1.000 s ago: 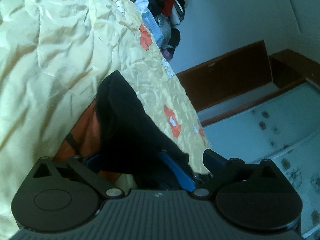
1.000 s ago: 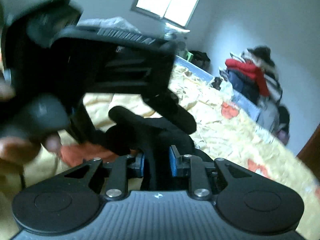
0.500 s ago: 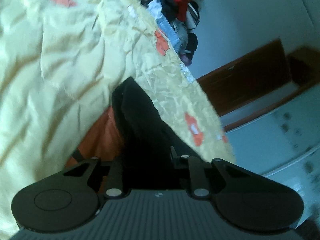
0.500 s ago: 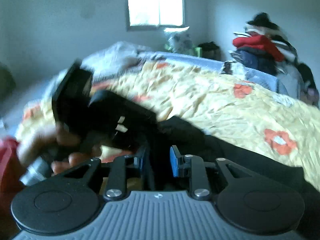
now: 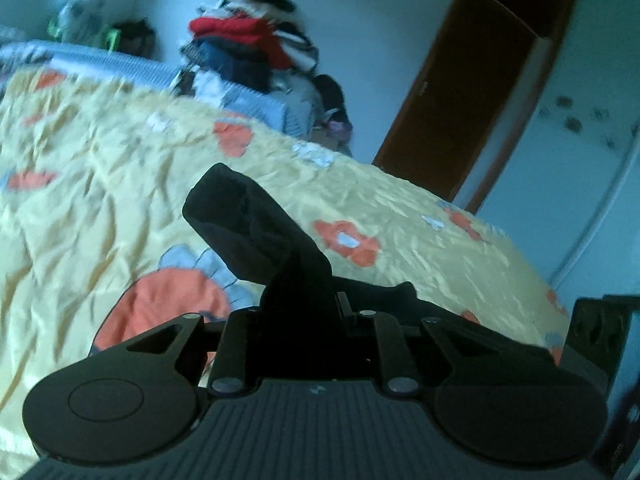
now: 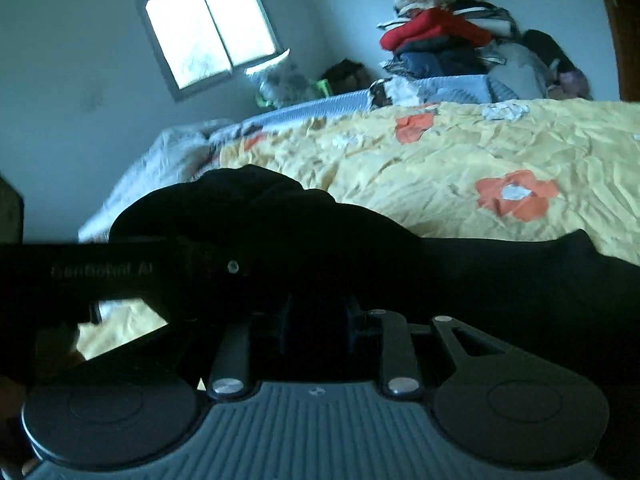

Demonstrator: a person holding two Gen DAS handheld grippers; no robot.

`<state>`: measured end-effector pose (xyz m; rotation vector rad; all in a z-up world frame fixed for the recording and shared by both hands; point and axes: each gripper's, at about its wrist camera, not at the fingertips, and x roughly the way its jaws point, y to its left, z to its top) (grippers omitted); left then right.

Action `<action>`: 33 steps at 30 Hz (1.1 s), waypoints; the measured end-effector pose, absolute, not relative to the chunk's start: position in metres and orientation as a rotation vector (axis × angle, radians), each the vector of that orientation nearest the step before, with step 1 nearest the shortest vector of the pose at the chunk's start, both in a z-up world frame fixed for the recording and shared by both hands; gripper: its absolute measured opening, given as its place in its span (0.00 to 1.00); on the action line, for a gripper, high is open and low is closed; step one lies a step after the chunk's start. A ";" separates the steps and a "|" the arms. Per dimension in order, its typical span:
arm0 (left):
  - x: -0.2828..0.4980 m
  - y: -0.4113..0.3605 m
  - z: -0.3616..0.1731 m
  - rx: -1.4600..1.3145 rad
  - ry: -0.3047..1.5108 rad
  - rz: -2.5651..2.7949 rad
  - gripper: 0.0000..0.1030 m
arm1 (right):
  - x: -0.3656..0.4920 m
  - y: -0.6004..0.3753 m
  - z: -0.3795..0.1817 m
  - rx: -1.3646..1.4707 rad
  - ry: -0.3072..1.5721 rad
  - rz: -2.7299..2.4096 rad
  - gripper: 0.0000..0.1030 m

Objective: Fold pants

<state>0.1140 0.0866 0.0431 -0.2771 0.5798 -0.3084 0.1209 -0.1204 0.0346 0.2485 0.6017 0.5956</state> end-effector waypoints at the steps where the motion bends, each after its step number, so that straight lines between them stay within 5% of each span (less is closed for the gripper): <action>1: 0.114 0.079 0.045 -0.256 0.575 -0.316 0.20 | 0.122 -0.128 0.033 0.288 0.601 0.599 0.25; 15: 0.105 -0.073 0.057 -0.063 0.546 -0.587 0.29 | 0.079 -0.264 0.028 0.618 0.537 0.512 0.25; 33: 0.084 -0.231 0.031 0.070 0.566 -0.827 0.37 | 0.018 -0.384 0.024 0.553 0.424 0.278 0.27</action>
